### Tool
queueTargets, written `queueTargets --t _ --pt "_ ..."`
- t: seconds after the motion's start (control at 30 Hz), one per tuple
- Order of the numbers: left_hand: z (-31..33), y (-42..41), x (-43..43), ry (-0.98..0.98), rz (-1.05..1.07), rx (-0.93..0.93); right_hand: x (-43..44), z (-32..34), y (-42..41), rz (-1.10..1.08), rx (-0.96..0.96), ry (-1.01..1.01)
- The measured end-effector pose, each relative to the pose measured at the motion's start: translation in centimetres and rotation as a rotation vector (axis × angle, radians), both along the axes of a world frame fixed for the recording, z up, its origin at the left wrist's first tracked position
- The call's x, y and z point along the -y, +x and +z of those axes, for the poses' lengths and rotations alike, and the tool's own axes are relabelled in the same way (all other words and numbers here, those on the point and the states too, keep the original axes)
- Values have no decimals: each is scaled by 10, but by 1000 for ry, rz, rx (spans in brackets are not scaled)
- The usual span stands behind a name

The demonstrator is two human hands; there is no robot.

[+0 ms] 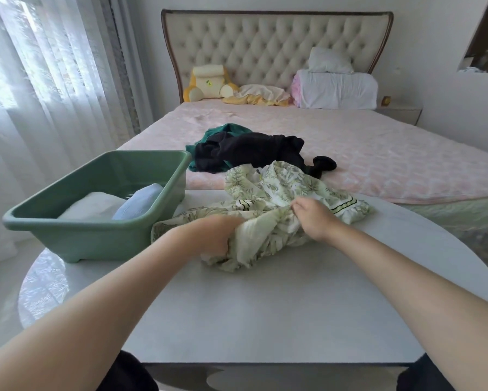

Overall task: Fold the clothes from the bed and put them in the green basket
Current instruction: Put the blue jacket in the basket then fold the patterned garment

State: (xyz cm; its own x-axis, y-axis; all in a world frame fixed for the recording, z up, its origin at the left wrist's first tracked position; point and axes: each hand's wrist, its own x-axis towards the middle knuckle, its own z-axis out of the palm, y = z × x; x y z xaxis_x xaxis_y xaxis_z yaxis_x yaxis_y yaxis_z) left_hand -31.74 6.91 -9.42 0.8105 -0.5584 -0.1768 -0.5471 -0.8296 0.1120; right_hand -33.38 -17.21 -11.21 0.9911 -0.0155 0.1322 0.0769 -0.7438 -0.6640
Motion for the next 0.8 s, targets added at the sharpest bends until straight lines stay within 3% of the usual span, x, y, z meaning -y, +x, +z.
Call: queueTargets --t 0.1,0.17,0.2,0.23,0.33,0.37,0.43,0.5,0.57,0.63,0.7,0.8 --pt "16 5 -3 -655 306 -296 8 19 -8 39 111 137" --pt "21 11 -5 -1073 499 -561 11 22 -7 73 173 -6" --pt "19 14 -6 -1161 544 -567 12 20 -4 54 233 -120" --pt "13 18 -7 -1146 570 -453 13 15 1 -5 318 -263" --pt "-11 31 -15 -746 507 163 12 -6 11 -217 494 -654" --pt "-17 33 -17 -594 449 308 9 -9 11 -224 499 -643" --pt "-21 35 -18 -368 344 476 3 -9 8 -86 426 -430" --pt "-18 34 -14 -298 271 399 -9 -6 -1 88 226 -219" --pt "-18 30 -10 -271 175 191 -23 -8 -10 200 20 -175" --pt "-21 23 -7 -214 82 -4 -33 -12 -16 215 -137 -265" --pt "-24 18 -8 -132 50 -115 -38 -17 -17 178 -185 -499" --pt "-24 13 -11 -56 57 -141 -41 -24 -14 134 -209 -607"
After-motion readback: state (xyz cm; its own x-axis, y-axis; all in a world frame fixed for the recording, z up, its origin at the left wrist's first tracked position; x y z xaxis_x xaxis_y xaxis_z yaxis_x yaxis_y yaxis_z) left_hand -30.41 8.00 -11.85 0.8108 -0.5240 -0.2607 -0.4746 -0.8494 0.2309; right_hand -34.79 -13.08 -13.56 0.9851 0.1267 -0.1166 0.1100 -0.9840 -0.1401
